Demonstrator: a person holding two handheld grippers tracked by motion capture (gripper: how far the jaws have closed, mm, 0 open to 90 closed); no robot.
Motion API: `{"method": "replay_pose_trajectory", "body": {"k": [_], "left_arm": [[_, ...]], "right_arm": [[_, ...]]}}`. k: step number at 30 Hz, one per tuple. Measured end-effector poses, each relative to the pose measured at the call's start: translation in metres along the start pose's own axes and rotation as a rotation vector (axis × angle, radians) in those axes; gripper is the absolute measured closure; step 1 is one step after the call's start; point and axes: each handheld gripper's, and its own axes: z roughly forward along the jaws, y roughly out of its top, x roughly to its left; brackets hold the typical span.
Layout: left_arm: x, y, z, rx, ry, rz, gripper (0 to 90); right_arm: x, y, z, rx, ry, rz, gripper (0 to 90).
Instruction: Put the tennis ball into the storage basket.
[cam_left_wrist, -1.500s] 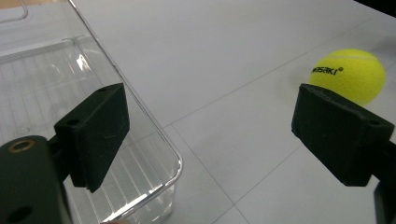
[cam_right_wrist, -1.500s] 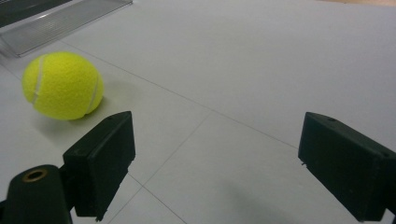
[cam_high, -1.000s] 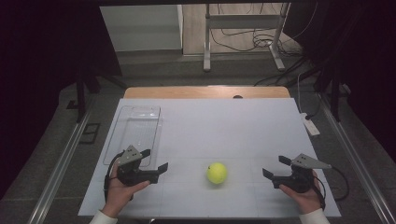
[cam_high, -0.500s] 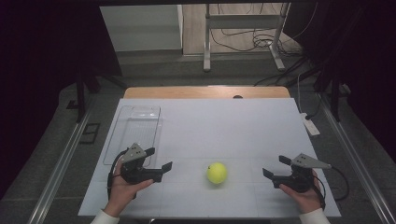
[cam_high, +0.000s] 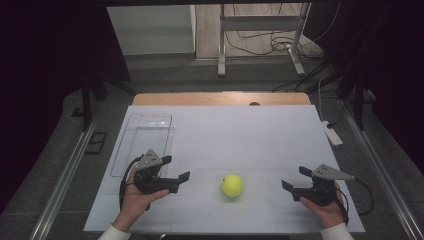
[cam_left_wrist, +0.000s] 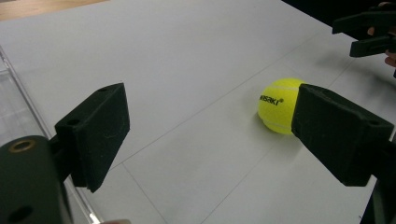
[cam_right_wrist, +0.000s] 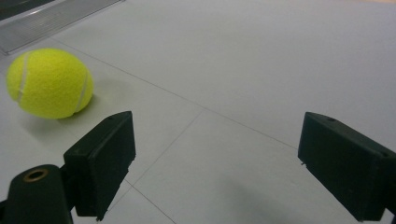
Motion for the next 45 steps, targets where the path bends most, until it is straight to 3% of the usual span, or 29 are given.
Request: {"method": "replay_pose_trajectory", "body": {"k": [45], "left_arm": [[-0.018,0.025,0.027,0.049,-0.066,0.044,13.0]], "right_arm": [[-0.002,-0.001,0.001,0.000,-0.003,0.001,11.1]]}}
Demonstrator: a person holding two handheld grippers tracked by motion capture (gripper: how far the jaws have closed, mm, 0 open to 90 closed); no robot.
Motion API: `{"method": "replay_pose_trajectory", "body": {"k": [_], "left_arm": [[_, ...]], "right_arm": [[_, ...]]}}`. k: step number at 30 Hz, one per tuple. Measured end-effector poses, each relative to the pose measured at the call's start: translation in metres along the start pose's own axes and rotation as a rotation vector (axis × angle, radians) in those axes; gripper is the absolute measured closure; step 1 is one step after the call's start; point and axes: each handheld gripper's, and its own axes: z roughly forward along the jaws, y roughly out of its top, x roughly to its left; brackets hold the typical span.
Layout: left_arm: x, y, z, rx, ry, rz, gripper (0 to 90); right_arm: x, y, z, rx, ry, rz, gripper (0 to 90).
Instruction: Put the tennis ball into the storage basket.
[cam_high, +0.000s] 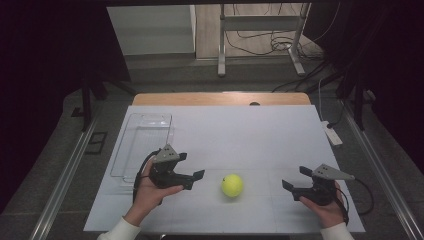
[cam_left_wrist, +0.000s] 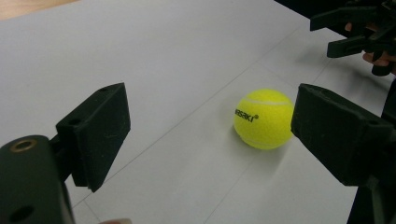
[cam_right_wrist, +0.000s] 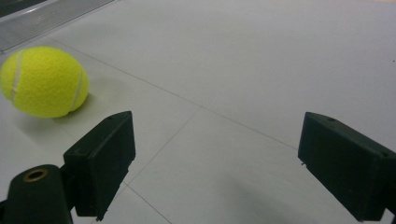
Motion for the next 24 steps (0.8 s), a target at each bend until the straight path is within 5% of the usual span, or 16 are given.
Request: {"method": "replay_pose_trajectory", "body": {"k": [24], "left_arm": [[-0.010,0.011,0.025,0.044,-0.051,0.021,12.5]], "right_arm": [[0.000,0.000,0.000,0.000,-0.002,-0.005,11.1]]}}
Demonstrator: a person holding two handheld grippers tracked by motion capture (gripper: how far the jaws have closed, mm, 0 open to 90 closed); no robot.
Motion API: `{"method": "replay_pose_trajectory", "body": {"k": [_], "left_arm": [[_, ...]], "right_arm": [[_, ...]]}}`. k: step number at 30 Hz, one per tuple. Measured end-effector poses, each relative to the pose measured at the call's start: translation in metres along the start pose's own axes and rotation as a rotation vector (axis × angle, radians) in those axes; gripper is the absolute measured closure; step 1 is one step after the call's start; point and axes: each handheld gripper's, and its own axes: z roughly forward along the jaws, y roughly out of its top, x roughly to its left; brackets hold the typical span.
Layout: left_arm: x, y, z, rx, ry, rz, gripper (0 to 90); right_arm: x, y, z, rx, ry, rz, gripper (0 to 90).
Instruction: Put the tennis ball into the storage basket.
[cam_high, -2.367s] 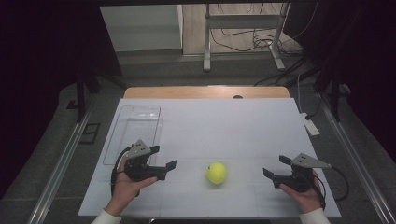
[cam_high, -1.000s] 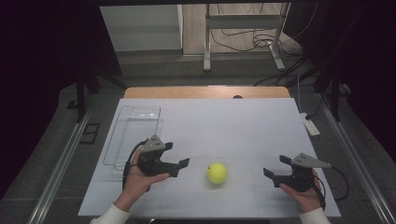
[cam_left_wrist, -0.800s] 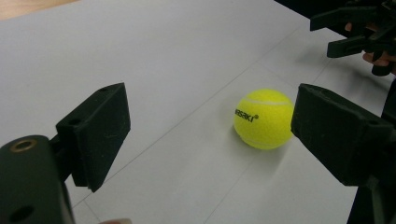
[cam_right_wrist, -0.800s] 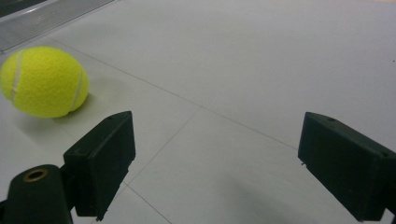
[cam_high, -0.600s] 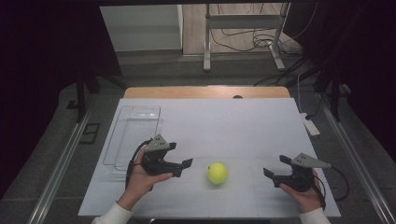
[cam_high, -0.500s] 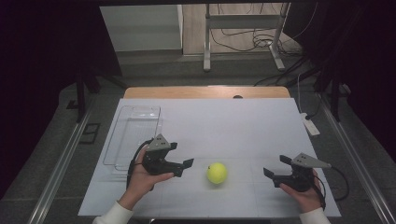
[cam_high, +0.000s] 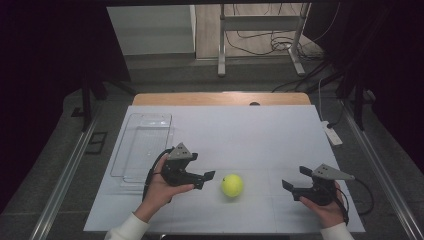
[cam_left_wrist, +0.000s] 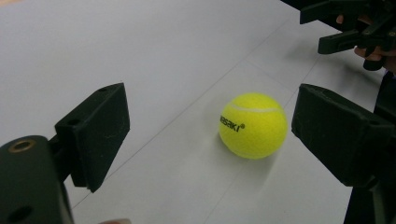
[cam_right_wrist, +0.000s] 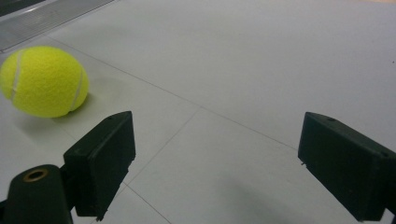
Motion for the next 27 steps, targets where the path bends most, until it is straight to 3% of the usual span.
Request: {"method": "replay_pose_trajectory", "body": {"k": [27], "left_arm": [[-0.011,0.007,0.029,0.080,-0.069,0.030,10.7]], "right_arm": [[0.000,0.000,0.000,0.001,-0.002,0.001,11.1]]}}
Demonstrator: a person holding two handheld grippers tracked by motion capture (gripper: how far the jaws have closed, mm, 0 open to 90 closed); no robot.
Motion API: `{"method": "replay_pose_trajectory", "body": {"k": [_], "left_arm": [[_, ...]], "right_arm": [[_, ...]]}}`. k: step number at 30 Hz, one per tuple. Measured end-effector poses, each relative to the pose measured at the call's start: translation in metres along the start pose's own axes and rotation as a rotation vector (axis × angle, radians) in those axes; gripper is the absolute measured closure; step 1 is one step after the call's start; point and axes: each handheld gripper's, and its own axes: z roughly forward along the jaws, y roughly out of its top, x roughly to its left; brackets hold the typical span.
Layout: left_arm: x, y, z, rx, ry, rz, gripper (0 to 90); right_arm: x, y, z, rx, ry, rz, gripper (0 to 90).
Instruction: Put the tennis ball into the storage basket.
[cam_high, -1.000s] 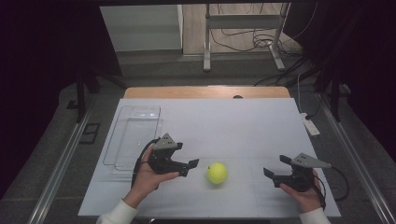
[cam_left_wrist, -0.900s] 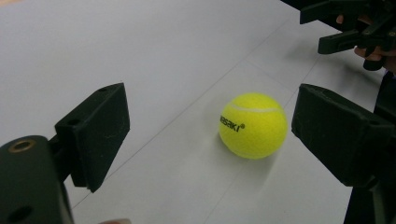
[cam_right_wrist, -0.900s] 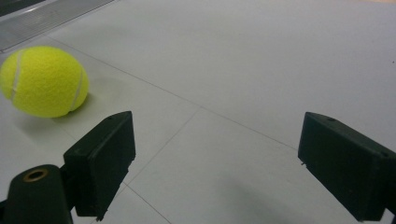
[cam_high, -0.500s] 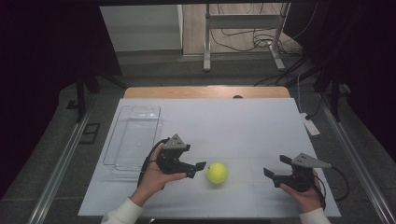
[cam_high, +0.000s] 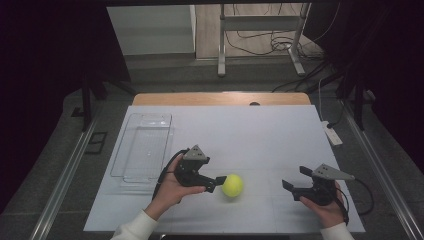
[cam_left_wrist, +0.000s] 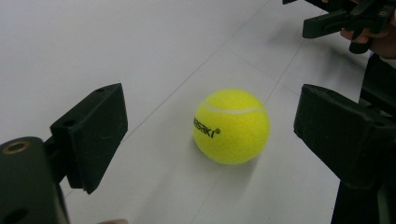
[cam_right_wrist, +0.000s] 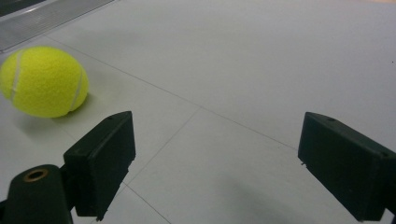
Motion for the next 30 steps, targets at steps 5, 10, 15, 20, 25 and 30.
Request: {"method": "replay_pose_trajectory", "body": {"k": [5,10,15,20,25,30], "left_arm": [[-0.001,0.000,0.005,0.013,-0.004,0.004,10.5],[-0.002,0.002,0.012,0.032,-0.017,0.008,9.9],[-0.006,0.004,0.019,0.052,-0.032,0.010,8.1],[-0.009,0.006,0.024,0.058,-0.043,0.018,7.5],[-0.012,0.008,0.031,0.082,-0.056,0.024,6.6],[-0.013,0.009,0.039,0.103,-0.057,0.036,6.0]], "right_arm": [[0.000,0.000,0.000,-0.001,0.002,0.003,11.1],[-0.001,-0.001,0.001,0.002,0.002,0.003,11.1],[-0.001,-0.001,0.000,0.000,0.002,0.003,11.1],[-0.001,-0.001,0.000,0.001,0.002,0.003,11.1],[-0.001,-0.001,0.001,0.003,0.002,0.002,11.1],[-0.001,-0.001,0.000,0.003,0.002,-0.002,11.1]]}}
